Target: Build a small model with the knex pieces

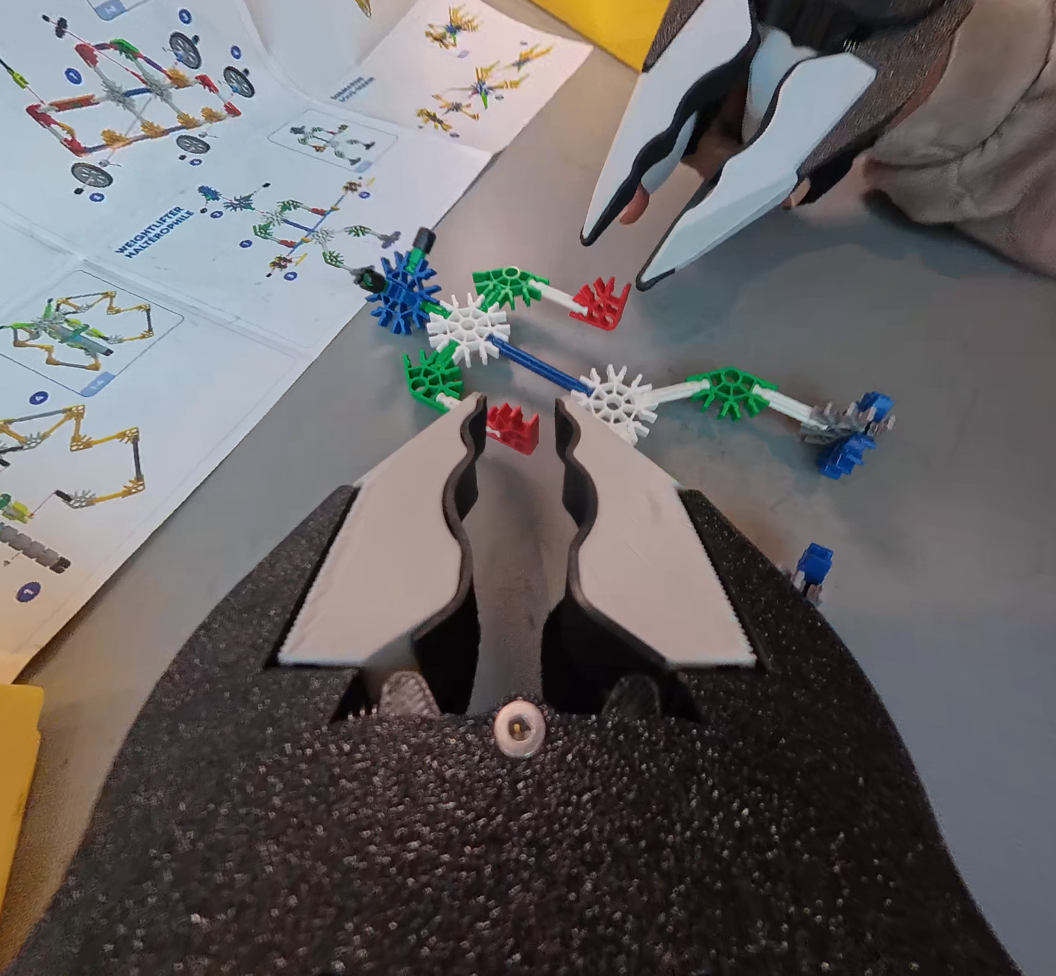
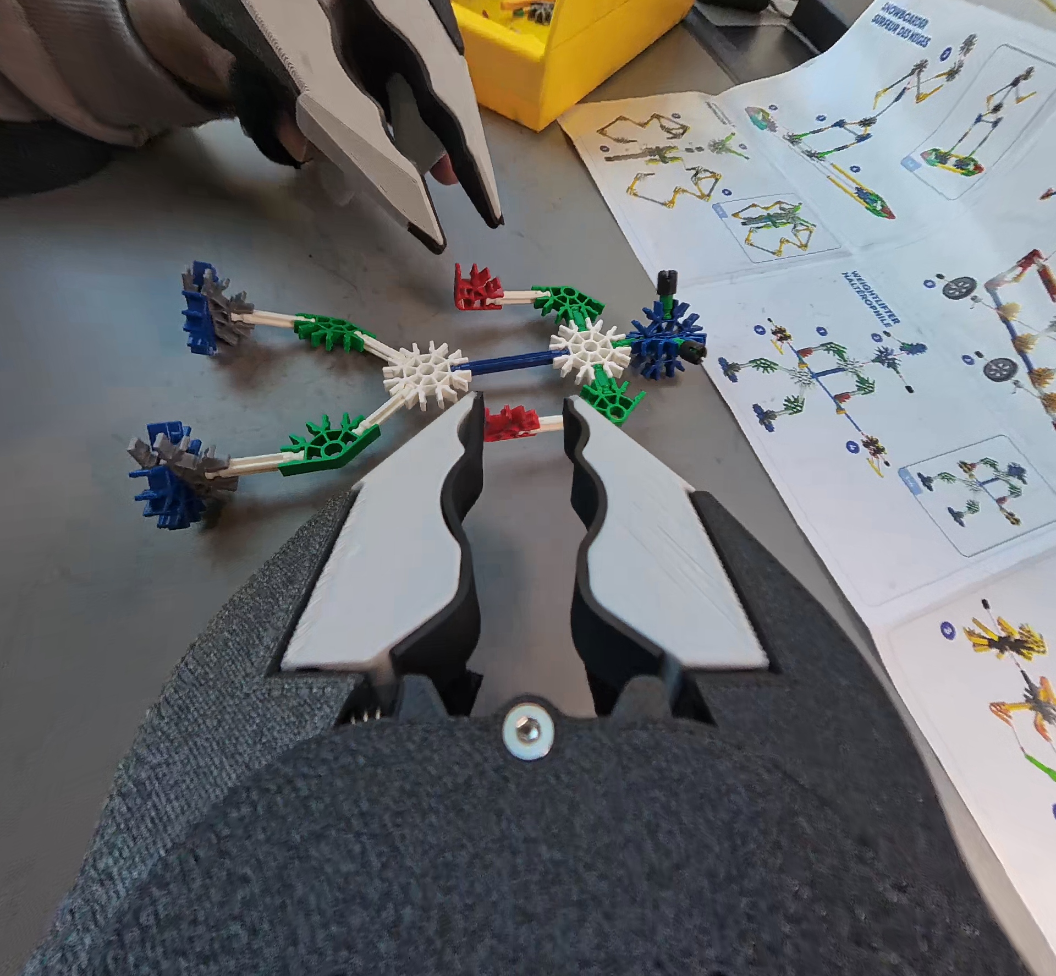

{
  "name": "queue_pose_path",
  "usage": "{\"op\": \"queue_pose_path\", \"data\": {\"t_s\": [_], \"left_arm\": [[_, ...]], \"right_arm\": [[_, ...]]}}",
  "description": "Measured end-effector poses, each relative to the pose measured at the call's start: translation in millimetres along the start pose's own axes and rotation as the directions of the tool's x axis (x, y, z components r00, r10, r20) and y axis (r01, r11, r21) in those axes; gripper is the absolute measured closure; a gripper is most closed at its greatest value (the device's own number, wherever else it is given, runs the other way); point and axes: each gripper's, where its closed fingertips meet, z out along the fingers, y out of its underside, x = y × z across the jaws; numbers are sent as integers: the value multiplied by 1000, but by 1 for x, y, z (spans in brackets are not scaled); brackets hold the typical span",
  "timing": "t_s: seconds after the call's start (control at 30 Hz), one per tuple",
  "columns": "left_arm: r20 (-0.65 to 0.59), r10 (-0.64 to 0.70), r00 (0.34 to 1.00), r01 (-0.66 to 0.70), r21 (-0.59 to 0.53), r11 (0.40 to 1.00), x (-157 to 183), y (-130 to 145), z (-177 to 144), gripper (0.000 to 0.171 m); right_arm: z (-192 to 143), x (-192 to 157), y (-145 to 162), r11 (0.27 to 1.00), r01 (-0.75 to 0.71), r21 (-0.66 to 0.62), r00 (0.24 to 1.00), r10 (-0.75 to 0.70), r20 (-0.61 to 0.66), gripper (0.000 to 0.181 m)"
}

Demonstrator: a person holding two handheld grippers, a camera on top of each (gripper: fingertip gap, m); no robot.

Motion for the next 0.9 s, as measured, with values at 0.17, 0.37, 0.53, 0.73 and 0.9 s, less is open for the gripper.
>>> {"op": "queue_pose_path", "data": {"t_s": [0.17, 0.37, 0.53, 0.73, 0.9], "left_arm": [[28, -125, 992, 120, 148, 982, -19, -20, -16, 138], [184, -139, 973, 95, 230, 969, -46, -30, -30, 122], [239, -133, 962, 72, 250, 965, -52, -33, -35, 123], [249, -128, 960, 71, 226, 971, -53, -28, -28, 125], [198, -156, 968, 112, 218, 970, -45, -26, -16, 127]], "right_arm": [[-10, 23, -9, 992, -89, 86, 993, 96, -72, 151], [-15, 41, -11, 988, -101, 116, 978, 120, -172, 150], [-16, 48, -10, 986, -113, 120, 969, 136, -205, 156], [-7, 70, -2, 991, -120, 55, 941, 131, -313, 166], [-3, 92, -1, 990, -132, 50, 914, 141, -380, 167]]}}
